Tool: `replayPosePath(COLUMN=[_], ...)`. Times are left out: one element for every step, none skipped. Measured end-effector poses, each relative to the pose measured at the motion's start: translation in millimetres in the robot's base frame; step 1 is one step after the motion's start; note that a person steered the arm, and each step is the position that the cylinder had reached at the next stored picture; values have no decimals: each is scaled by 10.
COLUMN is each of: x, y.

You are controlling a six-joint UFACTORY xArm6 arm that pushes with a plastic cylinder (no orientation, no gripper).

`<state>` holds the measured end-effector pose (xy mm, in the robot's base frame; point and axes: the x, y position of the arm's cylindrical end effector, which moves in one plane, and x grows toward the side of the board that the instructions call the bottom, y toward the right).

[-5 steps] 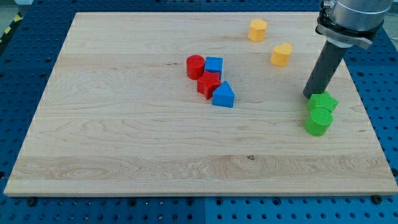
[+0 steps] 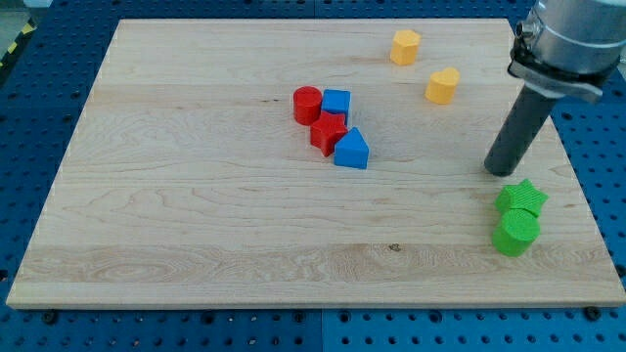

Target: Separate green star and green circle

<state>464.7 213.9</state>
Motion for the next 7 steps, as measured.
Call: replayPosePath(x=[-4,359,592,702,706,700,701], y=[199,345,473,439,138,-209,-264])
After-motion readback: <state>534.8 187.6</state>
